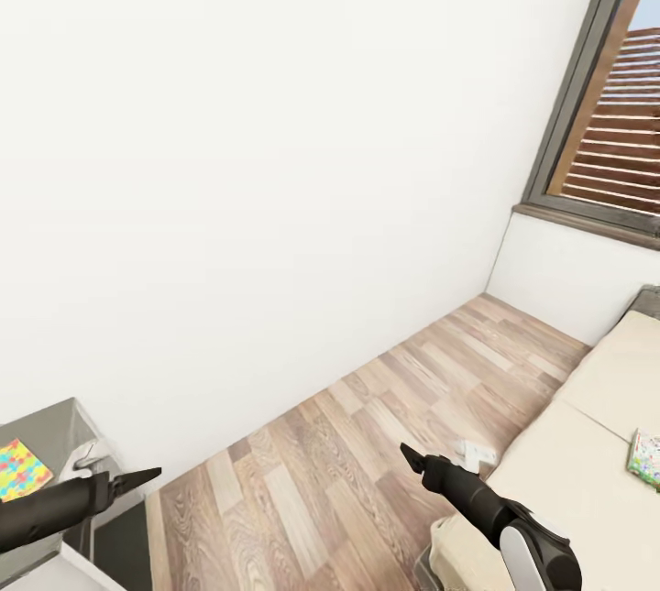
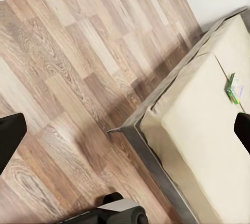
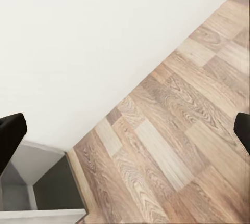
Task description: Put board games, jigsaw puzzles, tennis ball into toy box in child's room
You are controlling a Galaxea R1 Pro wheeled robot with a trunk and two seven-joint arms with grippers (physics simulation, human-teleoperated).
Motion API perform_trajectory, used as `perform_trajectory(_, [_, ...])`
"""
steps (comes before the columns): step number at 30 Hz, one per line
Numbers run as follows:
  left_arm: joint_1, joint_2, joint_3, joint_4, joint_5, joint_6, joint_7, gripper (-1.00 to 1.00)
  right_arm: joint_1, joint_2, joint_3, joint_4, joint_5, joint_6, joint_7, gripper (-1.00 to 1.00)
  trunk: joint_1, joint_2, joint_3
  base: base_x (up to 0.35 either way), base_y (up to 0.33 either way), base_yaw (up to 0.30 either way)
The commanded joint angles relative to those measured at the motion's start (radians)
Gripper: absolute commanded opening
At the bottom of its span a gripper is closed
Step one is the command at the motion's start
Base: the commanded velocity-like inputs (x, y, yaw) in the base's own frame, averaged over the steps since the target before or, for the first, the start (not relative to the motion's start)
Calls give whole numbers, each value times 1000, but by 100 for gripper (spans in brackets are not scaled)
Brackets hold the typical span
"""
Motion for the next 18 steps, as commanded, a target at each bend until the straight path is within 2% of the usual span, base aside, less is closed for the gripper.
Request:
perform_trajectory(1, [-1, 0, 1, 0, 1, 8, -3, 100, -1, 0, -2, -1, -3, 6, 3, 100, 1, -2, -2, 25, 9, -273])
perform_trajectory(18, [-1, 0, 1, 0, 1, 7, -5, 100, -1, 0, -2, -1, -3, 6, 3, 100, 1, -2, 4, 6, 2, -276])
